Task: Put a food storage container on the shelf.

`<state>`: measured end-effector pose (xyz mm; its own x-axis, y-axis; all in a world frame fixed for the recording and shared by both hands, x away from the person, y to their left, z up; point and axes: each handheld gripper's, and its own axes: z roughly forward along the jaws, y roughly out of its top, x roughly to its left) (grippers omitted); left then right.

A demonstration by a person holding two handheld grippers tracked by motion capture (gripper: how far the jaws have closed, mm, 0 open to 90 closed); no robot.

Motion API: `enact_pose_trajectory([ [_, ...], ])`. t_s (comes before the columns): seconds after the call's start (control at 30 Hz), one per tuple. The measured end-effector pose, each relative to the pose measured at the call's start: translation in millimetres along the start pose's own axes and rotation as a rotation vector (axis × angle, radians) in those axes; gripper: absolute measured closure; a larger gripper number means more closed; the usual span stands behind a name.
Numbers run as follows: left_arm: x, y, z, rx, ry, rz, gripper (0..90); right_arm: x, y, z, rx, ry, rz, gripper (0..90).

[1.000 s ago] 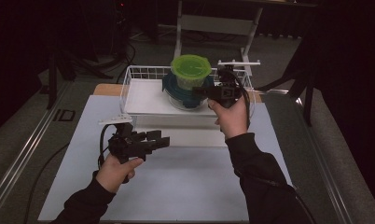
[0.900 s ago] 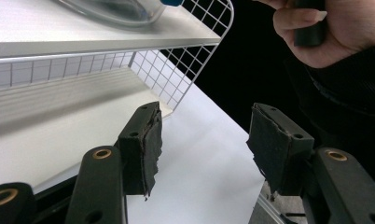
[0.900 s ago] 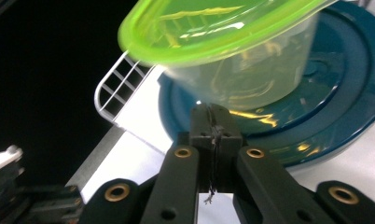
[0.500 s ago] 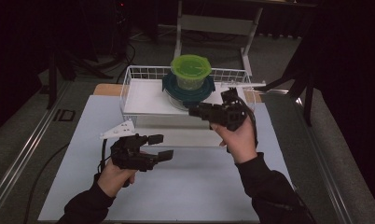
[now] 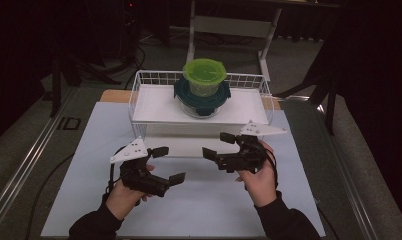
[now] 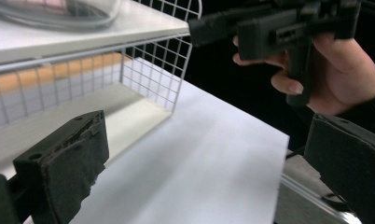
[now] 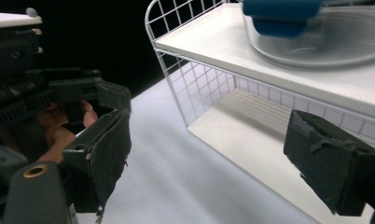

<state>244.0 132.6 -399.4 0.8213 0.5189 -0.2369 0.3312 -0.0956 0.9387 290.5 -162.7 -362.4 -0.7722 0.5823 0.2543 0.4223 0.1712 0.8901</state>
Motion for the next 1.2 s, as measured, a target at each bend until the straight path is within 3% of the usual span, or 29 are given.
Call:
enact_pose_trajectory([
  [0.2, -6.4, -10.3, -0.3, -0.002, -0.012, 0.071, 0.0, -3.3, -27.5, -5.9, -0.023, -0.009, -0.030, 14.5],
  [0.37, -7.8, -19.4, -0.4, 0.000, -0.028, 0.049, 0.0, -11.2, -51.0, -12.6, -0.020, -0.002, 0.008, 15.0],
  [0.53, -5.5, -33.0, -1.0, 0.017, -0.040, 0.032, 0.0, -16.9, -71.9, -17.4, 0.006, -0.025, -0.003, 15.0],
  [0.7, -4.4, -46.8, -0.4, 0.048, -0.031, 0.041, 0.0, -21.0, -90.5, -21.2, 0.035, -0.032, 0.006, 15.0],
  [0.83, -2.7, -56.3, -0.7, 0.066, -0.027, 0.062, 0.0, -24.2, -103.7, -25.2, 0.027, -0.036, 0.017, 15.1],
  [1.2, 3.5, -83.6, -7.2, 0.077, -0.018, 0.046, 0.0, -27.8, -131.7, -36.4, 0.051, -0.056, 0.021, 15.1],
])
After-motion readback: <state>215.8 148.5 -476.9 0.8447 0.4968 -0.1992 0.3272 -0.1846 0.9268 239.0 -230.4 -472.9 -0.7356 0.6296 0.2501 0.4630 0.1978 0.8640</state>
